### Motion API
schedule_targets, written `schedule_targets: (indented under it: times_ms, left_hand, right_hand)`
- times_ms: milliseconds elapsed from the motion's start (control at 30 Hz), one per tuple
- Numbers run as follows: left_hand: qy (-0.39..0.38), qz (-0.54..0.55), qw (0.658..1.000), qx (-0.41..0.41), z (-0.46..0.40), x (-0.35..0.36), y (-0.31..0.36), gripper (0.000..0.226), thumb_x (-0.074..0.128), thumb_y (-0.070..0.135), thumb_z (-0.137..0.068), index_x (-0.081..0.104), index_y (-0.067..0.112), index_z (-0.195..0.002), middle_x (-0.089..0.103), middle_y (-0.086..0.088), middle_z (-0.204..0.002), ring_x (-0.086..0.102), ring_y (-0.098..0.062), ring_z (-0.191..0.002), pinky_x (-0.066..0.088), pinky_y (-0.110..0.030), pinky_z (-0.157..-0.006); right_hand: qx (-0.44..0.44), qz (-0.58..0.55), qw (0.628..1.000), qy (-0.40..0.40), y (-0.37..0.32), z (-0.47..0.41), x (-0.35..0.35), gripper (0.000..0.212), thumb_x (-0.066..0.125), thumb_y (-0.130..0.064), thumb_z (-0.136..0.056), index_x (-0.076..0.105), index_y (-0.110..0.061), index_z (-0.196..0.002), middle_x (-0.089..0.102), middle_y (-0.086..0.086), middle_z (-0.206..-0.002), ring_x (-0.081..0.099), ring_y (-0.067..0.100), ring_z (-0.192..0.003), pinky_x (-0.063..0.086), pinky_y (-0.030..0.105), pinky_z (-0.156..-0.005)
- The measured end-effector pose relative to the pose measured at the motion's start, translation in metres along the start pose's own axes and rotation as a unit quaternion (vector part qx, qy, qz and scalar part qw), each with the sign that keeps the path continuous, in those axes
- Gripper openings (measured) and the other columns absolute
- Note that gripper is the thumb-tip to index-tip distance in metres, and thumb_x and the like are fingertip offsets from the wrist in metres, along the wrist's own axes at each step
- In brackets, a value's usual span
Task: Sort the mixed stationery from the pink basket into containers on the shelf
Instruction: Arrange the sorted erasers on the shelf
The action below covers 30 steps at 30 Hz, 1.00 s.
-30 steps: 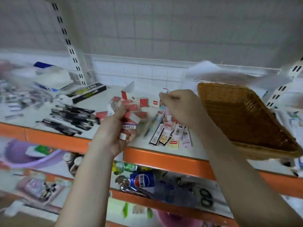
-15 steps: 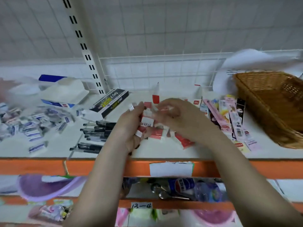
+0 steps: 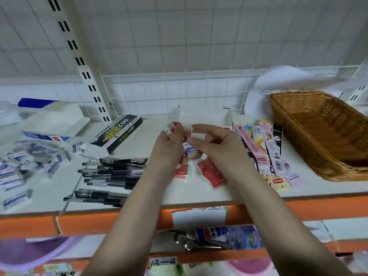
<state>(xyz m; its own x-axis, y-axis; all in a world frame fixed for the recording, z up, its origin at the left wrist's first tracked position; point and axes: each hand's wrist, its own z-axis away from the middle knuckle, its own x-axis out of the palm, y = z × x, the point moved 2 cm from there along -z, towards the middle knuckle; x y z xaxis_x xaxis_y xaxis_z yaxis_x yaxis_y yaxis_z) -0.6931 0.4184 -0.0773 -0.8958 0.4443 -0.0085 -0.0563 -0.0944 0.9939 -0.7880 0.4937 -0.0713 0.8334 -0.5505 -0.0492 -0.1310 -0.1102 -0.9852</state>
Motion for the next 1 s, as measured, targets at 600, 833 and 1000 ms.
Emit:
schedule_targets:
  times_ms: [600, 833, 1000]
  left_hand:
    - [0.079, -0.193, 0.976, 0.068, -0.025, 0.002, 0.006, 0.025, 0.046, 0.021, -0.093, 0.054, 0.017, -0.070, 0.057, 0.008, -0.059, 0.054, -0.013, -0.061, 0.039, -0.023, -0.054]
    - [0.154, 0.041, 0.986, -0.042, -0.026, -0.027, 0.011, 0.019, 0.044, 0.014, -0.090, 0.061, 0.011, -0.081, 0.057, -0.001, -0.071, 0.045, -0.010, -0.037, 0.032, -0.020, -0.043]
    - [0.160, 0.102, 0.980, -0.060, -0.014, -0.040, 0.008, 0.023, 0.041, 0.013, -0.092, 0.060, 0.014, -0.079, 0.057, -0.004, -0.080, 0.046, -0.013, -0.065, 0.035, -0.026, -0.060]
  right_hand:
    - [-0.130, 0.485, 0.858, -0.112, 0.004, -0.011, -0.008, 0.026, 0.060, -0.046, -0.086, 0.057, -0.023, -0.098, 0.048, -0.002, -0.099, 0.054, 0.019, -0.095, 0.045, 0.032, -0.073]
    - [-0.115, 0.538, 0.796, -0.252, 0.016, -0.014, 0.009, 0.038, 0.068, -0.037, -0.083, 0.064, -0.007, -0.106, 0.040, 0.010, -0.132, 0.049, 0.027, -0.111, 0.041, 0.033, -0.086]
    - [-0.135, 0.467, 0.845, -0.223, 0.017, -0.012, 0.001, 0.024, 0.063, -0.031, -0.089, 0.067, -0.012, -0.103, 0.060, 0.002, -0.102, 0.056, 0.019, -0.091, 0.047, 0.034, -0.079]
